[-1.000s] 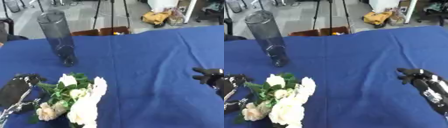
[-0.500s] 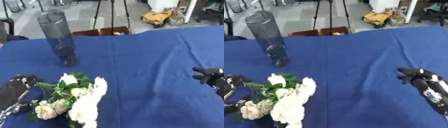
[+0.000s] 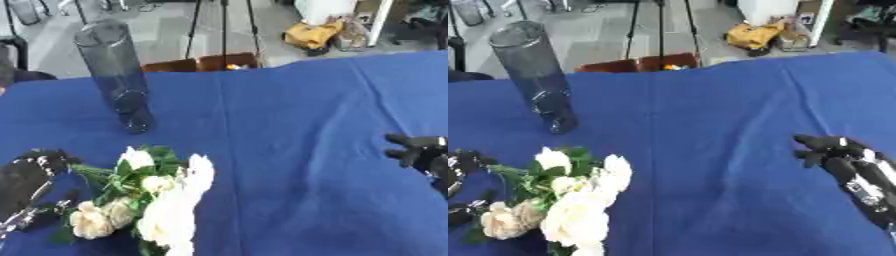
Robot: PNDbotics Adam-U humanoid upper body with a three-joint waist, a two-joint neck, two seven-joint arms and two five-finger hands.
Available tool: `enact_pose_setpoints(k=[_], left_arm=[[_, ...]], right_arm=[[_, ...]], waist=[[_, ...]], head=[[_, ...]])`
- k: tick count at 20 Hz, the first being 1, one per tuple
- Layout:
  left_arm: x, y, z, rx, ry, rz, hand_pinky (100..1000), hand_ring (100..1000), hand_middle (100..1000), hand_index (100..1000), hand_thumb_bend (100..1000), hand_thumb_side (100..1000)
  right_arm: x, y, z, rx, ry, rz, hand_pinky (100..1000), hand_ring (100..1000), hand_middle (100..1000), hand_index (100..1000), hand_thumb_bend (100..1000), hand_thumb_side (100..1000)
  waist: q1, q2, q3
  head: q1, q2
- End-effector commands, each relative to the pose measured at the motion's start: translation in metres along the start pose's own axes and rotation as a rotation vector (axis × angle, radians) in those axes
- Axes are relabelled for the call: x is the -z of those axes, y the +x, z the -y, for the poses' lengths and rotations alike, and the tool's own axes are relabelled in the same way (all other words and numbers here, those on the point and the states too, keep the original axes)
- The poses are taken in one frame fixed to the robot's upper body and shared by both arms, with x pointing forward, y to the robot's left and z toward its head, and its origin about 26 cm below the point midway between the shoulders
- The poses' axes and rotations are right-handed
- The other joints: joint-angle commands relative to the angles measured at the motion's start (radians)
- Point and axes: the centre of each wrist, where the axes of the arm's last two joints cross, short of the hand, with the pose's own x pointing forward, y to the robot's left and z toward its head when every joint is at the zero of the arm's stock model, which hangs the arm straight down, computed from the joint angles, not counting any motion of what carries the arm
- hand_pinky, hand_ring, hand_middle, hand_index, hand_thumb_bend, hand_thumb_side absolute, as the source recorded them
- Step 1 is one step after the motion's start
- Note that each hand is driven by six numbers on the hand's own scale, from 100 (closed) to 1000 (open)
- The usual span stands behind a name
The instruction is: Arrange flowers into the vase.
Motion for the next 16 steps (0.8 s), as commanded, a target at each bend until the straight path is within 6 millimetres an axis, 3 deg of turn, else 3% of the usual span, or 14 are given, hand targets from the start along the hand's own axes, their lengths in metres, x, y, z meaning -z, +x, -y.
enact_pose_setpoints(k=[1, 16], left_arm=[[0.0007, -0.0101, -0.0097, 0.038, 0.012, -0.005, 712, 698, 646, 797, 370, 100], [0.0064, -0.0066, -0.0060, 0.033, 0.003, 0.021, 712, 697, 647, 798, 371, 100]], right_arm=[[0.0005, 0.0054, 0.0055, -0.019, 0.001, 0.010, 894, 954, 531, 770, 292, 521], [0.0006, 0.0051, 0.0048, -0.020, 0.001, 0.016, 894, 954, 530, 770, 295, 521]], waist=[[-0.018, -0.005, -0.002], [-0.023, 0.000, -0.013]], head=[[-0.002, -0.009], [-0.002, -0.006]])
